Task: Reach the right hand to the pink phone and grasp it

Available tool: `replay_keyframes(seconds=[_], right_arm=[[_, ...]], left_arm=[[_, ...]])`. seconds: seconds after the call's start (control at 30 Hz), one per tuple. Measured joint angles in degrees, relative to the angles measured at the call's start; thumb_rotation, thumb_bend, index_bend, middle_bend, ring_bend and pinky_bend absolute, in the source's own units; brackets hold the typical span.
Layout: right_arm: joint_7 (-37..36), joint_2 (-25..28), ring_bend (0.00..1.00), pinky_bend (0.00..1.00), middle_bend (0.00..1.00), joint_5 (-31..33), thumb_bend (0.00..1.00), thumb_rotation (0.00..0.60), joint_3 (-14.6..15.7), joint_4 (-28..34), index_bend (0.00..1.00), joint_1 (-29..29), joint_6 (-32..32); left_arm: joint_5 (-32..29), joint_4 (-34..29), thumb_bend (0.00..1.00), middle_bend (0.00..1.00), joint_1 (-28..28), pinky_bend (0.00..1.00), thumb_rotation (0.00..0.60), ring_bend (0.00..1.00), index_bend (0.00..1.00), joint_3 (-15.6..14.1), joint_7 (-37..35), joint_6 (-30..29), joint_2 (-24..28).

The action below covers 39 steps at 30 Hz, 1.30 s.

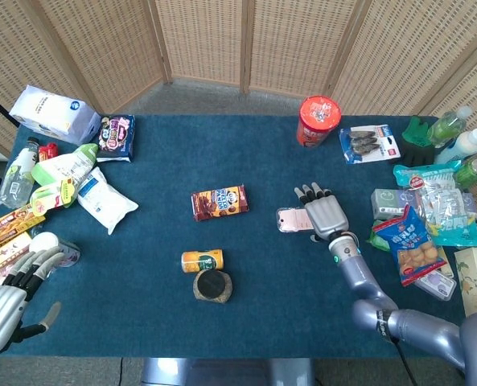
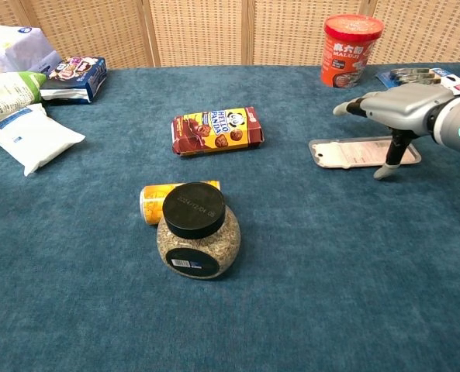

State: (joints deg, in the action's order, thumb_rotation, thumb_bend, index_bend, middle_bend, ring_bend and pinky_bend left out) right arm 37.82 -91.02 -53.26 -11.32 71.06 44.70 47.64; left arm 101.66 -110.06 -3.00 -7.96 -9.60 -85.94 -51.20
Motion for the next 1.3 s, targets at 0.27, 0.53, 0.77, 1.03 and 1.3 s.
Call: replay_keyframes(seconds=[0.27, 0.53, 0.77, 1.03, 1.3], right_arm=[[3.03, -1.01, 0.21, 0.6, 0.34, 5.85, 0.06, 0.6, 0.15, -2.1, 0.2, 2.85, -2.7], [7.65, -1.15, 0.25, 0.65, 0.38, 14.43, 0.13, 0.6, 1.05, -2.15, 0.25, 5.96, -4.32], [12.03, -0.8, 0.38, 0.76, 0.5, 20.84, 0.16, 0.6, 3.13, -0.59, 0.37, 8.89, -3.78], [14.5, 0.98, 0.56, 0.9, 0.67, 23.07, 0.14, 0.6, 4.73, 4.98, 0.53, 10.28, 0.75], [16.12, 3.02, 0.58, 0.92, 0.69, 24.85, 0.14, 0.6, 5.62, 9.93, 0.55, 11.48, 3.77]], left_arm=[[-0.11, 0.86, 0.5, 0.0, 0.28, 0.0, 0.6, 0.0, 0.0, -0.08, -1.14, -0.44, -0.12], [0.68, 1.46, 0.5, 0.0, 0.18, 0.0, 0.6, 0.0, 0.0, -0.02, -2.46, -1.1, -0.05], [1.37, 2.23, 0.5, 0.0, 0.36, 0.0, 0.6, 0.0, 0.0, -0.05, -3.39, -1.85, -0.37], [2.48, 2.9, 0.5, 0.0, 0.26, 0.0, 0.6, 0.0, 0.0, -0.11, -4.22, -2.41, -0.85], [3.02, 3.88, 0.5, 0.0, 0.67, 0.0, 0.6, 0.0, 0.0, -0.41, -4.99, -3.5, -0.95]])
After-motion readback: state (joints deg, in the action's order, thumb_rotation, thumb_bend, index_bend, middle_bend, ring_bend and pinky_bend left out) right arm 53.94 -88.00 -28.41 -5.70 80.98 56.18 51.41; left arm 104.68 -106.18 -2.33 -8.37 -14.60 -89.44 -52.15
